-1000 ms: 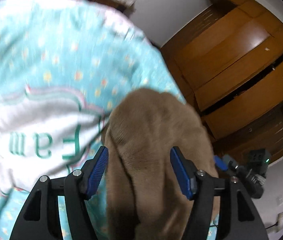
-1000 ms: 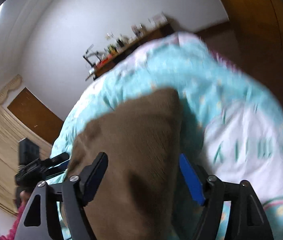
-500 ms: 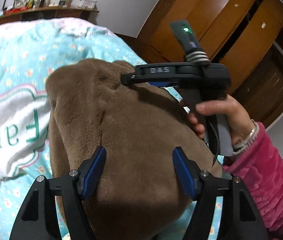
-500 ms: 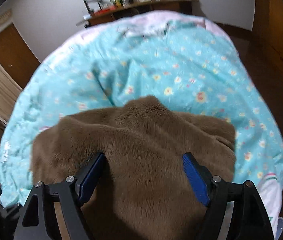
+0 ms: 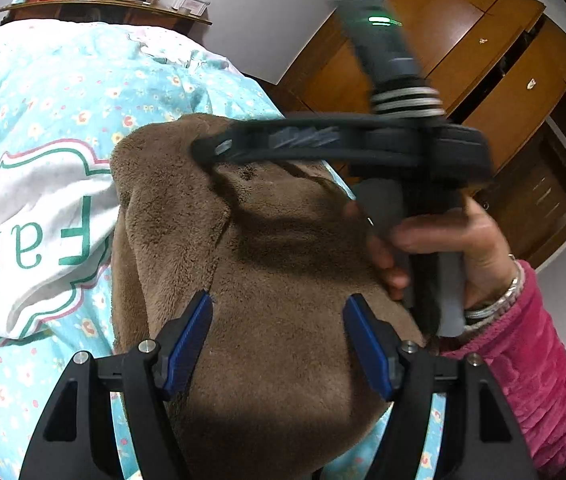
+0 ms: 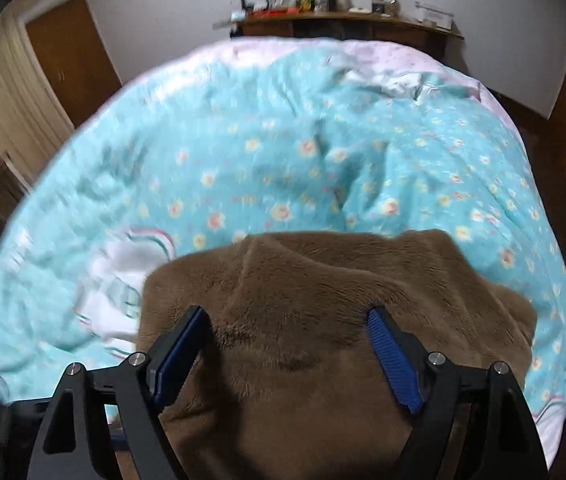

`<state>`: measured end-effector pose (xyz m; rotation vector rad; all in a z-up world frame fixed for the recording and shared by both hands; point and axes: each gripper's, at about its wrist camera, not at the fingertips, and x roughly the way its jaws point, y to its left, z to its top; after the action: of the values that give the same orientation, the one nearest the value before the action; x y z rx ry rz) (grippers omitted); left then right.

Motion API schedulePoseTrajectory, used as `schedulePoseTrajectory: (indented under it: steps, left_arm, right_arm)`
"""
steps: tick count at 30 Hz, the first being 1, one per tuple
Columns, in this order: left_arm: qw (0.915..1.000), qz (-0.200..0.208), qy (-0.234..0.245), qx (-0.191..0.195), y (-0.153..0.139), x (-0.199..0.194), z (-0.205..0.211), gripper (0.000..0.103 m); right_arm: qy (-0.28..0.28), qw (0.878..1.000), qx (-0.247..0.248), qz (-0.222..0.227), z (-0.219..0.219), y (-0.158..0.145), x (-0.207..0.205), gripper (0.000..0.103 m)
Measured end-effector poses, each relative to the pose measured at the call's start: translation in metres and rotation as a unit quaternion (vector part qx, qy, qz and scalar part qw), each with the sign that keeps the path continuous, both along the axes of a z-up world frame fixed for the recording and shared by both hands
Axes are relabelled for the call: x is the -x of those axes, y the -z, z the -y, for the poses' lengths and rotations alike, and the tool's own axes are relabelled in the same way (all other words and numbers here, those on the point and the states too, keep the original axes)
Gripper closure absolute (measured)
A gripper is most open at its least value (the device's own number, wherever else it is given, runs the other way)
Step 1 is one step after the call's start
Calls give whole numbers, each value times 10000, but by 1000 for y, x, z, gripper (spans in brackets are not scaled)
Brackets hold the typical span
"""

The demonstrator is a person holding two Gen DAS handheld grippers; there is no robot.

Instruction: Fold clothes

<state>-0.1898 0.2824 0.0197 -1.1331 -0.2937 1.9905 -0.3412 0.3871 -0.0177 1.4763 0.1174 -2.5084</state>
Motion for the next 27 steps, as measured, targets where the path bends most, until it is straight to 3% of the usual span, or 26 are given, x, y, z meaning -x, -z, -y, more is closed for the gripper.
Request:
schedulePoseTrajectory:
  steps: [6,11,13,17,22,27]
  left_arm:
    - [9995,111,-309,-10,26,17,3,29]
    - [9990,19,-419,132,11,3,9,29]
    - [9981,-117,-562,224,-1,-9,16,24]
    - [9981,-216,-568,124,-20,-41,35,23]
    - [9974,-247,-435,524,-12,-80,37,23]
    - [9921,-248,-642,1051,11,-85,27,24]
  right_arm:
    - [16,9995,-254,170,16,17,20,11]
    - [109,9994,73,-334,-3,-11,-21,11]
    - [265,9968,404,-641,-24,-33,-57,11]
    - [759,9878,966,-962,-77,-55,-139,11]
    - [1194,9849,1001,-756,-116,-27,-238,11]
    - [1328,9819,1210,-601,-121,-1,-280,11]
